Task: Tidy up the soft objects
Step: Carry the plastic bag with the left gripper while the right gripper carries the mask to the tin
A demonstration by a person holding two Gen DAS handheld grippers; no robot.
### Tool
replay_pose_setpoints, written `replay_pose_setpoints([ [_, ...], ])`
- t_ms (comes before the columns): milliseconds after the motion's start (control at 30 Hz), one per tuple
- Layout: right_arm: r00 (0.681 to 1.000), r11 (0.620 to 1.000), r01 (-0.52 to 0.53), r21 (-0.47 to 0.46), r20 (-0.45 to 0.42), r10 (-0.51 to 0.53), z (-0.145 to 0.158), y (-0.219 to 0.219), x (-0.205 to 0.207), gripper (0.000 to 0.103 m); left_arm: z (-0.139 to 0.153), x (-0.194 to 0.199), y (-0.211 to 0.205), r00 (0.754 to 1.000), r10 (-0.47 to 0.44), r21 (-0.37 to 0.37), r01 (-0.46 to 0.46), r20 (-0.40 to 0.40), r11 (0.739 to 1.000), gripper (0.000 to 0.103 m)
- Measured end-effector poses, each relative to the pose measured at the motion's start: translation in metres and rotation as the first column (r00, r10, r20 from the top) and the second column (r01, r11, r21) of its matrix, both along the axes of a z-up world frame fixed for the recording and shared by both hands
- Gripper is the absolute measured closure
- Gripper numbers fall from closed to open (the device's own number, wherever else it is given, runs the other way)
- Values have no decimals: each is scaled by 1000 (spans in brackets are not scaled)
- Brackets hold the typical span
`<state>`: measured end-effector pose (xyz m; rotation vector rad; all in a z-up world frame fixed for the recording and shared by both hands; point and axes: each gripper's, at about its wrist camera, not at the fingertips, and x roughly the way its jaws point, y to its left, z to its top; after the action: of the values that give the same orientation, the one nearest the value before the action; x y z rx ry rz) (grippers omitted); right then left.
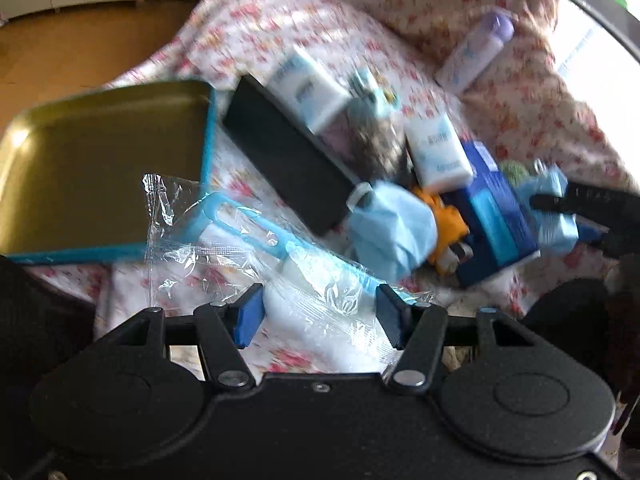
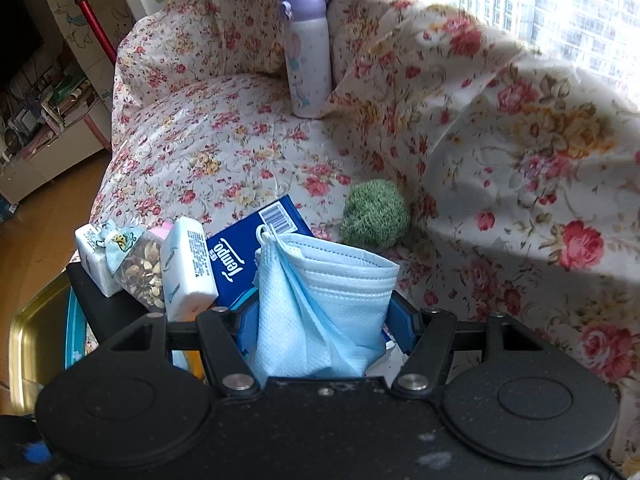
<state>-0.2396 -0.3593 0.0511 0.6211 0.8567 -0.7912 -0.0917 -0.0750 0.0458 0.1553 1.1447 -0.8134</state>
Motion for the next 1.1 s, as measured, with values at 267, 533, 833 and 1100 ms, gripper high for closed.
replay_pose_setpoints([
  [267,996,996,-23,-91,-82,16,12,15,13,40,16,45,41,990,134,7,-135,48,991,47],
  [533,981,979,-193,-63,-22,192,35,62,64,40,11,100,82,955,290,26,-292,65,956,47],
  [833,870,870,-492,-31,8,493,46,144,164,40,-7,150,108,913,402,60,-407,71,912,47],
  [1100,799,800,-600,18,-40,600,25,190,222,40,-30,177,122,891,446,96,-453,89,886,46],
])
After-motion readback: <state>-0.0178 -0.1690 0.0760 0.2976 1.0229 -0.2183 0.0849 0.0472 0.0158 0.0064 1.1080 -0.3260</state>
